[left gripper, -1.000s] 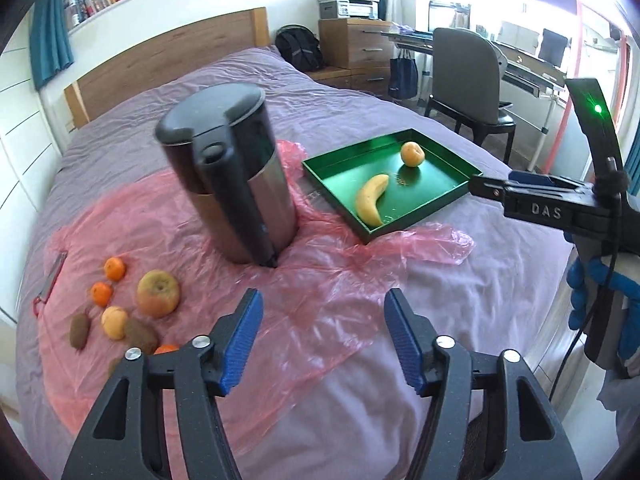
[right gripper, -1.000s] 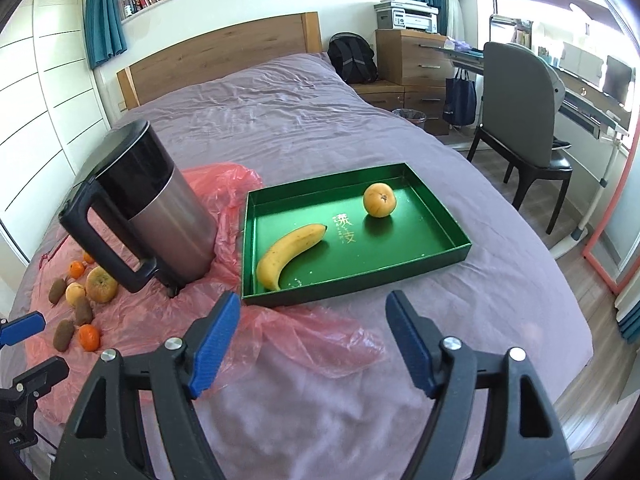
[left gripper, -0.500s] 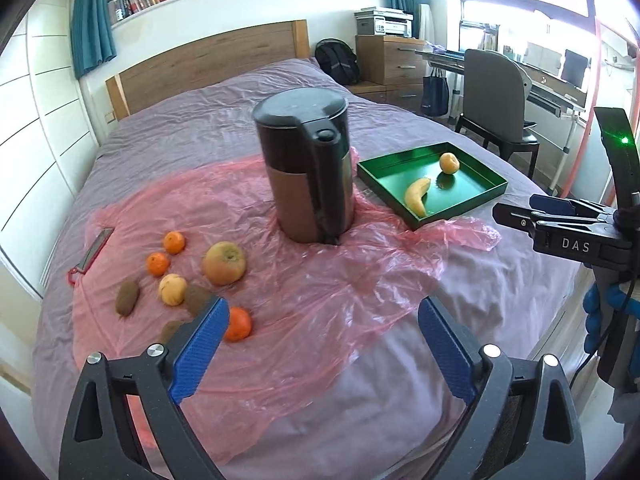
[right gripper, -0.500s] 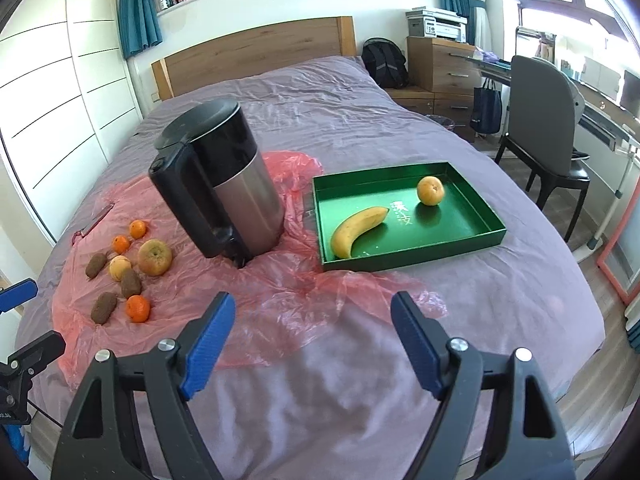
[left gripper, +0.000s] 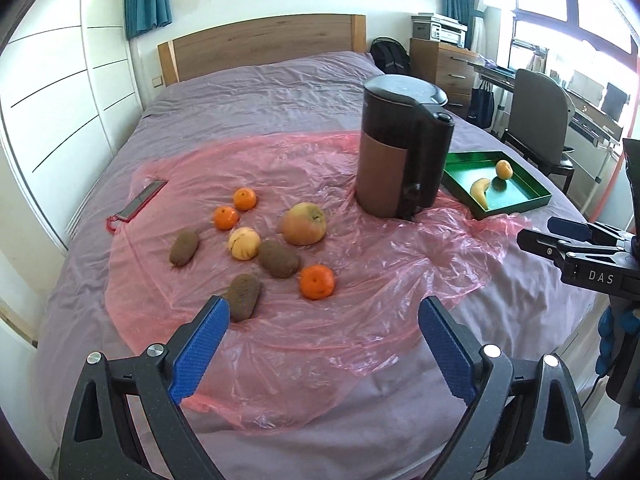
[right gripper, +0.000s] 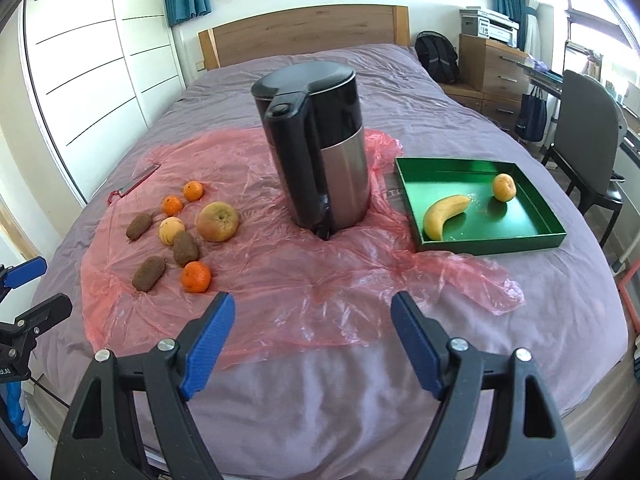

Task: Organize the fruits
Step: 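Withdraw both tools from the tray back toward the remaining fruit, then grasp a brown kiwi with the left tool while the right tool grasps a mandarin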

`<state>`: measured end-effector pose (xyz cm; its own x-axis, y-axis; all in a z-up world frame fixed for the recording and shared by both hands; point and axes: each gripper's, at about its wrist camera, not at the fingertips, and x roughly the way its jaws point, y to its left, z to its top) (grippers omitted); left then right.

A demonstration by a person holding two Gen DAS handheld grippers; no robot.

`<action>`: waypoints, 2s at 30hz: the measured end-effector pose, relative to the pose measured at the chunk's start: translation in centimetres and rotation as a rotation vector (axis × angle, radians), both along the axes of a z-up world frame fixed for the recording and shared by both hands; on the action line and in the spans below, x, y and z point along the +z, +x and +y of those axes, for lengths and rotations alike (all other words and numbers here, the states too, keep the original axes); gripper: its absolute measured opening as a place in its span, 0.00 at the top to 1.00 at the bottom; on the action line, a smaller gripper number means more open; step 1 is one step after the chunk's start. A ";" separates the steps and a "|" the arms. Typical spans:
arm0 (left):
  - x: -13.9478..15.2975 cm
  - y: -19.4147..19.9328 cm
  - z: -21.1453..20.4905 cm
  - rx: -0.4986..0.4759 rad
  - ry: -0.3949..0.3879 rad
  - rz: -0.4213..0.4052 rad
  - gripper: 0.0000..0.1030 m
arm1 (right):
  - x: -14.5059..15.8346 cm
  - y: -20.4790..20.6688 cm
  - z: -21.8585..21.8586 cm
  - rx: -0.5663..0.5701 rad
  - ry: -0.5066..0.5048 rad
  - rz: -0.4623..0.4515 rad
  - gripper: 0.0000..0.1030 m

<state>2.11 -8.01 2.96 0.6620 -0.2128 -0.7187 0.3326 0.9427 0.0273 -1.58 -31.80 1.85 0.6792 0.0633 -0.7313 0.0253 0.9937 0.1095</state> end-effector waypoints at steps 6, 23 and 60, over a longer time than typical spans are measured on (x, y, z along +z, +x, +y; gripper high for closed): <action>-0.6 0.4 3.6 0.052 -0.001 0.005 0.10 | -0.4 0.6 3.8 0.054 -0.009 0.013 0.01; -4.5 4.1 13.6 0.204 -0.049 0.060 0.10 | -4.3 4.9 14.3 0.238 -0.057 0.105 0.01; -17.3 15.7 8.0 0.145 0.000 0.325 0.41 | -15.4 16.4 18.5 0.318 0.021 0.265 0.38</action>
